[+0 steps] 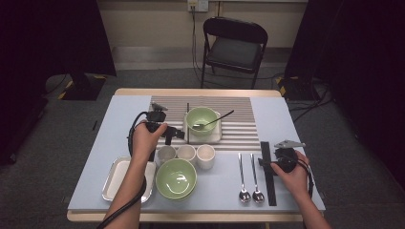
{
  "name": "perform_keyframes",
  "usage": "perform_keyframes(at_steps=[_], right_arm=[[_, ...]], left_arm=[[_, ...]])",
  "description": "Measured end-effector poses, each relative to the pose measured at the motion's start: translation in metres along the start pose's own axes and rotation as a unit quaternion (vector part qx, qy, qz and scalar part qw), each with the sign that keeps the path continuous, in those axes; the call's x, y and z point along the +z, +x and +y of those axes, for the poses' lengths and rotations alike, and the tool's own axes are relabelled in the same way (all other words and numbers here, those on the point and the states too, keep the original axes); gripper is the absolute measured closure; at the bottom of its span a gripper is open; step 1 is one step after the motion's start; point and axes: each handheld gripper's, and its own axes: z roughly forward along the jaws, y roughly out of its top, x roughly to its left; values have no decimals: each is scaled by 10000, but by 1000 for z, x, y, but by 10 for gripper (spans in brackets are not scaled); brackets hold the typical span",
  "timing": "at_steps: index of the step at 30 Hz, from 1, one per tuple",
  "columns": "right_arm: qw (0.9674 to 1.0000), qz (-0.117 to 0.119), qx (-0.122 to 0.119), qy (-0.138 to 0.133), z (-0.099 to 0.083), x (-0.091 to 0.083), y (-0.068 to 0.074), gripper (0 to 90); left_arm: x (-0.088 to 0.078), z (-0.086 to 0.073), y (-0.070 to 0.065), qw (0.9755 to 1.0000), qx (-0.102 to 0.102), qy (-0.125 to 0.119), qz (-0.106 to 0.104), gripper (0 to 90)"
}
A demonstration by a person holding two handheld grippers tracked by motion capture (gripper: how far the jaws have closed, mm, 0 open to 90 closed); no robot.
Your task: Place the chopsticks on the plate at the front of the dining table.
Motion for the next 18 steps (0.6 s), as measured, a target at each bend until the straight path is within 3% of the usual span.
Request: perform_keyframes(at_steps=[14,18], right_arm=[[10000,30,-4,68,2,-1,0,148],[9998,156,47,123,4,-3,-1,152]], left_arm=[[-4,-1,-3,10000,48,-44,-9,174],[-5,-2,-4,10000,44,-82,2,174]])
